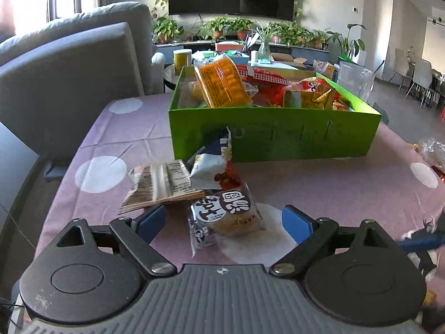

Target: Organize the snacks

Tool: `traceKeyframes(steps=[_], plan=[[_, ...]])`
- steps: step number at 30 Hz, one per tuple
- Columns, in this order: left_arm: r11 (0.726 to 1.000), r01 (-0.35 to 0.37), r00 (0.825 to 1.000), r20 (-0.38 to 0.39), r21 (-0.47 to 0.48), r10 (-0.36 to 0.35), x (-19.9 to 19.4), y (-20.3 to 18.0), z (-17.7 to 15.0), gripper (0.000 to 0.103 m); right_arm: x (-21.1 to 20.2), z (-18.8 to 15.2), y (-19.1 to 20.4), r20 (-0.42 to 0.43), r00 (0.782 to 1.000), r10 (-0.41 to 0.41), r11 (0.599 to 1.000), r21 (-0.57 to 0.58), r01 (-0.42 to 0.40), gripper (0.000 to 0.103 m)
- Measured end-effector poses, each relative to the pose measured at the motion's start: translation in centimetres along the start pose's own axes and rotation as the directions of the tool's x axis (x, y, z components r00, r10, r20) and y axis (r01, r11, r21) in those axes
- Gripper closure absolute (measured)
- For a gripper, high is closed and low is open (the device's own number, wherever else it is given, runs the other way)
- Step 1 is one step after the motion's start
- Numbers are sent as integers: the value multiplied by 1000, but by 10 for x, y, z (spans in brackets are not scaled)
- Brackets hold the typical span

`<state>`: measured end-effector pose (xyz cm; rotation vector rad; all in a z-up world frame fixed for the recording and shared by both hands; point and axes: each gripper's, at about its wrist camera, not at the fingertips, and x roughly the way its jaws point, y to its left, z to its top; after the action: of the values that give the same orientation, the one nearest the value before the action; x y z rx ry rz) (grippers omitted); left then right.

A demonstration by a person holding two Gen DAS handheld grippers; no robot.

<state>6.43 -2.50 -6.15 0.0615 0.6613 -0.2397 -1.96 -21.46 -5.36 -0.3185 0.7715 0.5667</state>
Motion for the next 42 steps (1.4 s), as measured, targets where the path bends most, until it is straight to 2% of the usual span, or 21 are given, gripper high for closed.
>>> traceKeyframes(steps=[3, 7, 15, 16, 17, 18, 19, 21, 27, 31, 37, 42], plan=[[1000, -16, 1000, -25, -8, 16, 11, -2, 2, 13, 0, 4, -13, -10, 1000, 12, 995, 100, -11, 37], [1000, -25, 999, -46, -1, 25, 23, -8, 5, 13, -1, 5, -15, -5, 1000, -27, 991, 128, 27, 37], [999, -42, 998, -55, 7, 42, 34, -12, 7, 15, -8, 5, -29, 31, 999, -33, 974, 227, 25, 37], [999, -44, 998, -53, 6, 44, 34, -12, 7, 17, -9, 6, -31, 36, 999, -35, 970, 242, 25, 37], [999, -48, 998, -50, 6, 48, 34, -12, 8, 25, -11, 6, -33, 41, 998, -37, 967, 253, 25, 37], [999, -49, 998, -45, 6, 49, 33, -11, 8, 38, -13, 6, -35, 46, 998, -39, 964, 263, 26, 37], [999, -47, 998, -42, 6, 47, 31, -10, 9, 44, -14, 7, -36, 51, 998, -43, 962, 271, 27, 37], [1000, -17, 999, -50, -3, 17, 28, -6, 9, 50, -17, 7, -37, 59, 997, -48, 958, 286, 30, 37], [999, 35, 998, -55, -26, -37, 11, -4, 1, 51, -28, 8, -39, 86, 994, -70, 945, 324, 38, 37], [997, 74, 997, -27, -27, -75, -5, -8, 0, 51, -33, 12, -42, 105, 990, -89, 939, 341, 48, 37], [995, 102, 993, 54, 9, -103, -30, -20, 16, 51, -41, 24, -48, 145, 982, -120, 927, 370, 58, 37], [992, 117, 989, 87, 40, -121, -35, -30, 35, 50, -46, 39, -62, 181, 971, -158, 904, 422, 69, 37]])
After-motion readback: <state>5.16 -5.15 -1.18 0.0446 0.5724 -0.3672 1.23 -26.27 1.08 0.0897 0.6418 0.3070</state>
